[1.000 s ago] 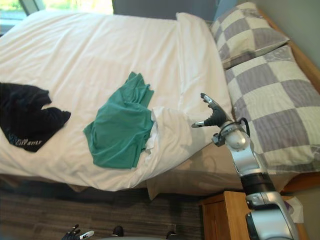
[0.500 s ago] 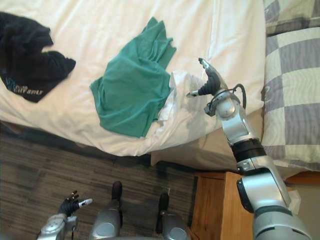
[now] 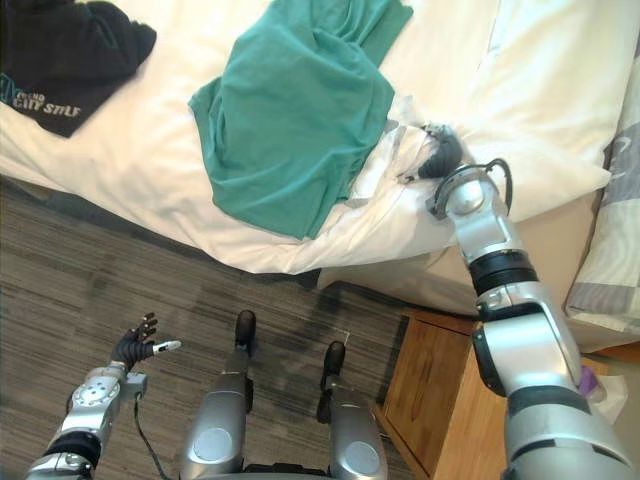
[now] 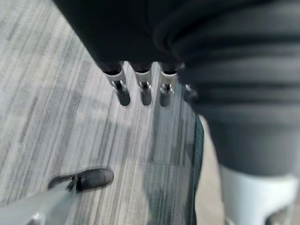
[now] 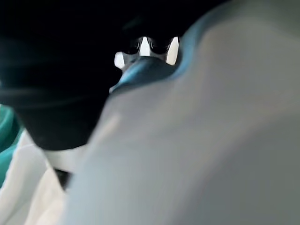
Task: Tidy the bed and pick cloth on bed and put in laundry
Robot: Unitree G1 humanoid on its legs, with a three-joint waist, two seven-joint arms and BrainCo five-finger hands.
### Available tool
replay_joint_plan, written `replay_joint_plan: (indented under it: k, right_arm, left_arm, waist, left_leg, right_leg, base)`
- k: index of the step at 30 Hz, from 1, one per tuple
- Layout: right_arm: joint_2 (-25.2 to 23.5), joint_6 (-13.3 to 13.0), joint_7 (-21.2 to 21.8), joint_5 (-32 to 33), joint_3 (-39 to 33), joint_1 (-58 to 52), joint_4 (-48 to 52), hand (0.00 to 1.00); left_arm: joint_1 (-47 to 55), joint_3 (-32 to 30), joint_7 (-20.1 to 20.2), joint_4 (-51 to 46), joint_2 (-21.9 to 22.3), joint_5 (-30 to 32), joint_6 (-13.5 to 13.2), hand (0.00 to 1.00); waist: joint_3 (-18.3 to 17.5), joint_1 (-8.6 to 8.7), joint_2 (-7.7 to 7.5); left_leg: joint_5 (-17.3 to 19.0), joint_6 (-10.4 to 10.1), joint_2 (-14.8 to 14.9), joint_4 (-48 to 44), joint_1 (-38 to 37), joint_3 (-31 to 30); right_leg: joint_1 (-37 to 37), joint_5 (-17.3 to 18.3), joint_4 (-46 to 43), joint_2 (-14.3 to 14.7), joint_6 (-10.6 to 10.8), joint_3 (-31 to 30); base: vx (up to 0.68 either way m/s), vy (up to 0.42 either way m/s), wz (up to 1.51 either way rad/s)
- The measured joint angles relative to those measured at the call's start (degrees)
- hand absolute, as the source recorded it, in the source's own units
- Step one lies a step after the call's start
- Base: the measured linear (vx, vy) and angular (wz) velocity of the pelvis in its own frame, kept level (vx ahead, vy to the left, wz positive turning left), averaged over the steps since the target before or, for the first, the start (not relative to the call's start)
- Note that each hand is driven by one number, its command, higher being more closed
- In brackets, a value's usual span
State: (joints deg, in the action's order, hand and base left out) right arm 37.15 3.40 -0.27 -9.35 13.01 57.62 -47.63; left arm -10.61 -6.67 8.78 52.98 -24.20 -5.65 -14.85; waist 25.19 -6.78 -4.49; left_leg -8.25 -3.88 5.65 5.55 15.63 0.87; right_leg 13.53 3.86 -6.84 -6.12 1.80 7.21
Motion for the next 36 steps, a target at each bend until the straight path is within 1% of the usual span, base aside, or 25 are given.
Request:
replay_joint_plan:
  k: [1, 3, 4, 5, 7, 10, 11, 13, 14, 15, 16, 17, 18, 19, 20, 21, 22, 24, 25, 26, 28, 29, 32, 35, 36]
  right_arm:
    - [0.0, 0.1, 0.0, 0.5, -0.6, 0.1, -0.2, 1.00]
    - [-0.1, 1.1, -0.2, 2.3, -1.4, -0.3, 0.4, 1.00]
    - [-0.1, 1.7, -0.6, 3.6, -1.6, -0.9, 0.9, 1.00]
    - [-0.3, 1.8, -1.8, 5.9, -2.4, -2.2, 2.2, 1.00]
    - [-0.8, 1.5, -4.4, 9.7, -4.5, -5.2, 4.9, 1.00]
    - [-2.9, -0.7, -8.8, 15.8, -10.0, -12.7, 10.5, 1.00]
    - [-3.5, -0.9, -9.4, 16.2, -10.8, -14.2, 11.5, 1.00]
    - [-7.3, -2.6, -11.3, 17.3, -14.7, -22.3, 16.7, 1.00]
    - [-7.8, -2.8, -11.5, 17.4, -15.2, -23.2, 17.2, 1.00]
    - [-9.6, -3.3, -11.8, 17.5, -16.6, -27.4, 19.1, 1.00]
    - [-11.7, -3.9, -12.3, 17.5, -17.5, -31.2, 20.2, 1.00]
    - [-12.8, -4.0, -12.6, 17.6, -17.7, -33.3, 20.9, 1.00]
    - [-14.8, -4.9, -13.2, 18.0, -18.0, -37.5, 21.7, 1.00]
    - [-17.1, -5.7, -13.4, 18.2, -18.7, -41.4, 22.0, 0.00]
    - [-18.1, -6.2, -13.5, 18.4, -19.1, -43.1, 22.0, 0.00]
    - [-19.8, -7.3, -13.5, 20.2, -19.5, -46.4, 22.0, 0.00]
    - [-21.2, -8.6, -13.4, 23.2, -19.7, -48.9, 21.9, 0.00]
    - [-23.6, -10.2, -13.4, 27.2, -20.7, -51.9, 21.7, 0.00]
    - [-24.7, -11.0, -13.3, 28.6, -21.4, -52.6, 21.5, 0.00]
    - [-27.0, -12.8, -12.5, 31.9, -22.2, -53.9, 19.9, 0.00]
    - [-29.1, -14.8, -10.4, 36.8, -23.7, -55.2, 17.6, 0.00]
    - [-30.6, -16.5, -8.0, 40.8, -24.9, -56.3, 15.0, 0.00]
    - [-32.6, -18.7, -4.0, 47.5, -26.0, -57.6, 11.6, 0.00]
    - [-34.1, -20.5, -0.7, 53.9, -27.7, -58.5, 8.2, 0.00]
    - [-34.3, -21.1, 0.3, 57.3, -29.1, -58.9, 7.0, 0.00]
  left_arm:
    - [-0.2, 0.1, 0.0, -0.2, 0.1, 0.0, 0.1, 0.00]
    - [-0.2, 1.8, -0.3, -3.5, 0.1, 0.0, 2.9, 0.00]
    - [-0.2, 2.6, -0.4, -5.3, 0.2, 0.1, 4.8, 0.00]
    - [-0.5, 3.0, -0.6, -7.3, 0.6, 0.1, 7.7, 0.00]
    - [-1.3, 3.8, -2.1, -8.1, 1.3, 0.2, 12.0, 0.00]
    - [-1.2, 4.0, -4.9, -9.0, 3.2, 0.7, 17.4, 0.00]
    - [-0.9, 4.1, -5.3, -9.0, 3.7, 0.8, 18.1, 0.00]
    - [1.0, 4.5, -7.7, -9.0, 6.5, 1.9, 20.3, 0.00]
    - [1.2, 4.5, -7.9, -9.0, 7.0, 2.0, 20.6, 0.00]
    - [2.4, 4.7, -8.7, -8.9, 8.5, 2.5, 21.3, 0.00]
    - [3.7, 5.4, -9.3, -8.8, 9.5, 3.0, 22.1, 0.00]
    - [4.5, 5.8, -9.4, -8.6, 9.9, 3.0, 22.4, 0.00]
    - [5.9, 6.6, -9.5, -8.3, 10.5, 3.1, 23.1, 0.00]
    - [7.4, 6.7, -9.7, -7.8, 11.4, 3.2, 23.4, 0.00]
    - [8.0, 6.7, -9.8, -7.1, 11.9, 3.2, 23.5, 0.00]
    - [9.3, 6.7, -10.2, -6.1, 12.9, 3.2, 23.8, 0.00]
    - [10.6, 6.7, -10.2, -5.4, 14.0, 3.3, 24.1, 0.00]
    - [12.1, 6.7, -10.2, -4.1, 15.1, 4.4, 24.2, 0.00]
    - [12.5, 6.8, -10.2, -3.8, 15.3, 4.4, 24.2, 0.00]
    - [13.1, 6.8, -10.2, -2.7, 15.7, 4.4, 24.1, 0.00]
    - [14.2, 6.8, -10.1, -1.5, 16.1, 4.4, 23.9, 0.00]
    - [14.8, 6.7, -10.0, -0.9, 16.2, 4.1, 23.2, 0.00]
    - [15.0, 6.6, -8.9, 0.4, 16.2, 4.2, 22.8, 0.00]
    - [15.2, 6.6, -7.7, 0.8, 16.4, 4.1, 22.1, 0.00]
    - [15.5, 6.6, -7.1, 1.8, 16.5, 4.1, 21.4, 0.00]
  waist:
    - [0.0, -0.01, 0.06]
    - [0.1, -0.08, 0.15]
    - [0.1, -0.14, 0.16]
    - [0.1, -0.18, 0.16]
    - [0.1, -0.10, 0.16]
    - [0.0, 0.48, 0.02]
    - [-0.1, 0.73, -0.02]
    - [-1.1, 1.38, -0.32]
    - [-1.4, 1.43, -0.33]
    - [-3.3, 1.87, -0.41]
    - [-5.1, 2.97, -0.41]
    - [-6.1, 3.37, -0.43]
    - [-7.9, 3.79, -0.45]
    - [-9.8, 4.31, -0.22]
    - [-10.8, 4.34, -0.09]
    - [-13.0, 4.46, 0.29]
    - [-14.9, 4.98, 0.82]
    - [-17.1, 6.10, 1.72]
    - [-17.3, 6.19, 1.90]
    - [-18.0, 6.26, 2.35]
    - [-18.9, 6.46, 2.76]
    - [-19.6, 6.69, 3.05]
    - [-20.0, 7.47, 3.29]
    - [-20.8, 7.49, 3.70]
    - [-21.1, 7.57, 4.00]
  left_leg:
    - [0.0, 0.0, 0.0, 0.0, 0.0, 0.0]
    - [-0.1, -0.1, -0.1, 0.0, -0.1, 0.0]
    - [-0.2, -0.1, -0.1, 0.0, -0.1, 0.0]
    - [-0.2, -0.1, 0.0, 0.0, -0.2, 0.0]
    - [-0.3, -0.2, 0.0, 0.0, -0.6, 0.0]
    - [-0.4, -0.2, 0.1, 0.0, -1.6, 0.4]
    - [-0.4, -0.2, 0.1, 0.0, -2.0, 0.6]
    - [-0.4, -0.2, 0.1, 0.1, -4.5, 2.3]
    - [-0.4, -0.2, 0.1, 0.1, -4.7, 2.6]
    - [-0.4, -0.2, 0.2, 0.1, -4.9, 3.5]
    - [-0.4, -0.2, 0.2, 0.1, -5.5, 3.7]
    - [-0.3, -0.3, 0.2, 0.1, -6.0, 4.0]
    - [0.0, -0.5, 0.3, 0.1, -7.1, 5.1]
    - [0.6, -0.3, 0.5, 0.4, -8.4, 5.8]
    - [0.9, -0.3, 0.5, 0.4, -9.1, 6.5]
    - [1.5, -0.2, 0.6, 0.4, -10.1, 7.5]
    - [2.3, -0.1, 0.5, 0.4, -10.9, 8.3]
    - [3.0, -0.2, 0.3, 0.4, -11.7, 8.7]
    - [3.3, -0.1, 0.3, 0.4, -12.3, 9.2]
    - [3.9, 0.1, 0.3, 0.4, -13.5, 10.2]
    - [4.2, -0.1, 0.3, 0.4, -14.4, 10.9]
    - [4.6, -0.3, 0.2, 0.4, -15.2, 11.2]
    - [4.7, -0.2, 0.3, 0.4, -16.7, 11.6]
    - [5.7, -0.6, 0.4, 0.4, -18.4, 13.3]
    - [6.1, -0.6, 0.4, 0.4, -19.0, 14.0]
  right_leg:
    - [0.0, 0.0, -0.1, -0.1, 0.0, 0.0]
    - [0.0, 0.1, -0.3, -0.1, 0.0, 0.0]
    - [0.0, 0.1, -0.3, -0.1, 0.0, 0.0]
    - [0.0, 0.1, -0.4, -0.1, 0.0, 0.0]
    - [-0.2, 0.2, -0.7, 0.0, -0.1, 0.0]
    - [-0.7, 0.2, -1.2, 0.0, -0.1, -0.4]
    - [-1.1, 0.2, -1.2, 0.0, -0.1, -0.4]
    - [-3.0, 0.2, -1.1, 0.0, -0.1, -1.3]
    - [-3.1, 0.2, -1.0, 0.0, -0.1, -1.4]
    - [-3.3, 0.2, -0.9, 0.0, -0.1, -1.7]
    - [-4.1, 0.1, -0.4, 0.0, 0.0, -1.8]
    - [-4.6, 0.1, -0.1, 0.0, 0.1, -1.9]
    - [-5.5, 0.1, 0.2, 0.1, 0.2, -2.4]
    - [-6.6, 0.2, 0.8, 0.3, 0.5, -3.4]
    - [-7.1, 0.2, 1.0, 0.4, 0.5, -3.7]
    - [-7.8, 0.5, 1.5, 0.4, 1.2, -4.5]
    - [-8.4, 0.3, 2.2, 0.3, 1.5, -5.1]
    - [-9.3, 0.2, 3.1, 0.1, 1.8, -5.6]
    - [-9.7, 0.2, 3.2, 0.1, 1.8, -6.1]
    - [-10.6, 0.0, 3.7, 0.1, 2.1, -7.0]
    - [-11.3, -0.2, 4.3, 0.0, 2.3, -7.6]
    - [-12.3, -0.2, 4.9, 0.0, 2.3, -7.9]
    - [-14.0, -0.4, 5.1, 0.0, 2.1, -8.1]
    - [-14.6, -0.4, 5.9, 0.2, 2.0, -9.5]
    - [-15.3, -0.4, 6.2, 0.1, 2.0, -9.9]
  base:
    - [0.00, 0.018, 0.07]
    - [0.00, 0.000, 0.00]
    - [0.00, 0.000, 0.00]
    - [0.00, 0.000, 0.00]
    - [0.00, 0.000, 0.00]
    - [-0.01, 0.002, -0.04]
    - [-0.01, 0.009, -0.11]
    - [-0.01, 0.019, -0.19]
    - [-0.02, 0.022, -0.21]
    - [0.00, 0.013, -0.10]
    - [0.00, 0.016, -0.10]
    - [0.00, 0.011, -0.17]
    - [-0.01, 0.011, -0.27]
    - [-0.01, 0.009, -0.34]
    - [-0.01, 0.007, -0.38]
    - [0.00, 0.018, -0.41]
    - [0.00, 0.018, -0.35]
    - [0.02, 0.029, -0.17]
    - [0.03, 0.035, -0.28]
    - [0.03, 0.018, -0.31]
    - [0.06, 0.009, -0.23]
    - [0.08, 0.003, -0.12]
    - [0.09, -0.003, -0.07]
    - [0.08, 0.000, -0.29]
    - [0.11, 0.002, -0.27]
